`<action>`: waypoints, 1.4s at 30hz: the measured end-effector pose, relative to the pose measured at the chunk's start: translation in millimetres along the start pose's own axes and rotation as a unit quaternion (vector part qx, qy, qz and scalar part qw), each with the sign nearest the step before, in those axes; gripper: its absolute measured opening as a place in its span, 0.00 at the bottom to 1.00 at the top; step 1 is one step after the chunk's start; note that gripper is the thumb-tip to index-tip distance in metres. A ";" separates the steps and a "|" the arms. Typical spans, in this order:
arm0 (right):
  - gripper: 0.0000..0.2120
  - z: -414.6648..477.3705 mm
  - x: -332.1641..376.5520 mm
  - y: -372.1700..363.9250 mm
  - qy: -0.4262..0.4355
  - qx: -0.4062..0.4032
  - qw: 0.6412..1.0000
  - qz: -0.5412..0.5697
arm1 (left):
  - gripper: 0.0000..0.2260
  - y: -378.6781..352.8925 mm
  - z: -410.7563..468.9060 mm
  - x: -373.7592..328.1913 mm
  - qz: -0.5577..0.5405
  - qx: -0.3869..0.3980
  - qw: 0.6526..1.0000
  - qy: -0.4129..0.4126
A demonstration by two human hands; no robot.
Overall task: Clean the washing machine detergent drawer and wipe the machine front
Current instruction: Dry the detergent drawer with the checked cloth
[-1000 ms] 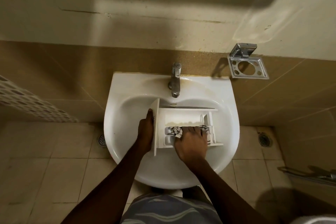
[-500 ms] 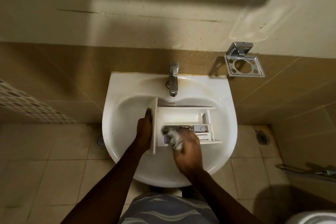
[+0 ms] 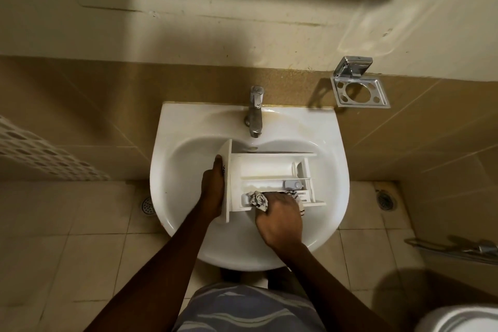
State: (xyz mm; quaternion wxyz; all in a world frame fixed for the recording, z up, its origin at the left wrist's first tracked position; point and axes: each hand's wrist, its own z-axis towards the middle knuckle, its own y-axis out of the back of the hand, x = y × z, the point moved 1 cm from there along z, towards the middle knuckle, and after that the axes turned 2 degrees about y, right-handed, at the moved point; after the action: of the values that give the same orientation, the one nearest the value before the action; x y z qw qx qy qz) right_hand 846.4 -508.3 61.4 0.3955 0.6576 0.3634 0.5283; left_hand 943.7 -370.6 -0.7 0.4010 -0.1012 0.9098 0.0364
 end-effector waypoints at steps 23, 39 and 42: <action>0.07 11.2 32.1 12.1 -0.196 -0.029 0.802 0.563 | 0.24 -1.4 -1.5 -1.9 -0.002 -0.006 1.000 -0.004; 0.28 -13.3 -73.1 -3.4 0.160 -0.038 0.986 -0.002 | 0.21 -2.0 -0.5 -6.0 -0.012 0.011 0.999 0.028; 0.29 -12.2 -52.8 5.8 0.014 -0.116 0.976 0.185 | 0.22 -2.1 -5.4 -8.4 -0.002 0.002 1.000 0.028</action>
State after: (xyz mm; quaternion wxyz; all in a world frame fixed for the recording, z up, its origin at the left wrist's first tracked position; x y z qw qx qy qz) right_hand 825.4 -556.3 46.7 0.3593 0.6557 0.1770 0.6400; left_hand 945.8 -372.1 9.1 0.3754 -0.1034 0.9206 0.0308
